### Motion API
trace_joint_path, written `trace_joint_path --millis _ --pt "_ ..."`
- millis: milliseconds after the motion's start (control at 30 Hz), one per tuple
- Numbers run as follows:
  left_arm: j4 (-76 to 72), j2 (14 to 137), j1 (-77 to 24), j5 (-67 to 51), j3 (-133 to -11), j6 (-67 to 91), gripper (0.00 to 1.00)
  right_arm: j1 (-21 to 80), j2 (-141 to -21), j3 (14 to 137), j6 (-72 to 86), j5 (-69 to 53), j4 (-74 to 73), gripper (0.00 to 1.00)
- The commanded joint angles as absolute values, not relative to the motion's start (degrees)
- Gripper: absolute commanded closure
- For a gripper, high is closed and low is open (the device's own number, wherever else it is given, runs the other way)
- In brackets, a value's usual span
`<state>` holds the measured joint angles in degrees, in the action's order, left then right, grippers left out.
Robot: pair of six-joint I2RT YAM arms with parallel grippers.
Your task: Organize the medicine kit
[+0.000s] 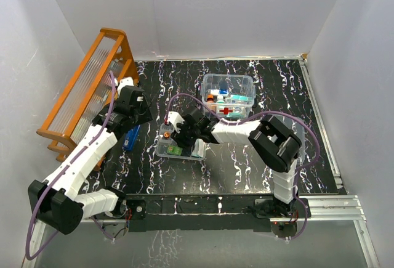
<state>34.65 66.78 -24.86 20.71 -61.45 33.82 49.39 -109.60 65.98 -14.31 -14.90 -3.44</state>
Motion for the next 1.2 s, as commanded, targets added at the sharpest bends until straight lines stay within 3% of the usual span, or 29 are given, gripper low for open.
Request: trace_joint_path --millis 0,100,300,433,800,900,1167 --pt "34.32 65.61 -23.85 22.22 -64.22 33.35 0.49 49.29 -110.49 69.34 -17.23 -16.61 -4.58 0.59" --pt "34.16 65.02 -23.50 22.07 -65.06 33.09 0.49 49.31 -111.32 69.90 -17.97 -16.63 -5.25 0.62" --pt "34.75 65.23 -22.92 21.26 -66.79 32.73 0.47 49.30 -111.66 69.88 -19.12 -15.95 -6.14 0.87" --pt "34.37 65.67 -22.23 19.78 -67.93 31.97 0.43 49.31 -110.22 70.12 -19.05 -16.48 -6.49 0.96" --pt "33.40 71.31 -18.83 10.26 -72.94 30.35 0.21 49.31 -97.20 66.40 -11.56 -14.18 -7.06 1.00" --pt "32.55 73.02 -18.43 9.51 -73.66 29.67 0.04 49.31 -93.07 64.44 -10.07 -13.06 -7.68 1.00" --pt "25.03 77.51 -18.11 -0.41 -75.34 23.28 0.01 49.07 -83.69 62.93 -6.21 -6.30 -15.13 1.00"
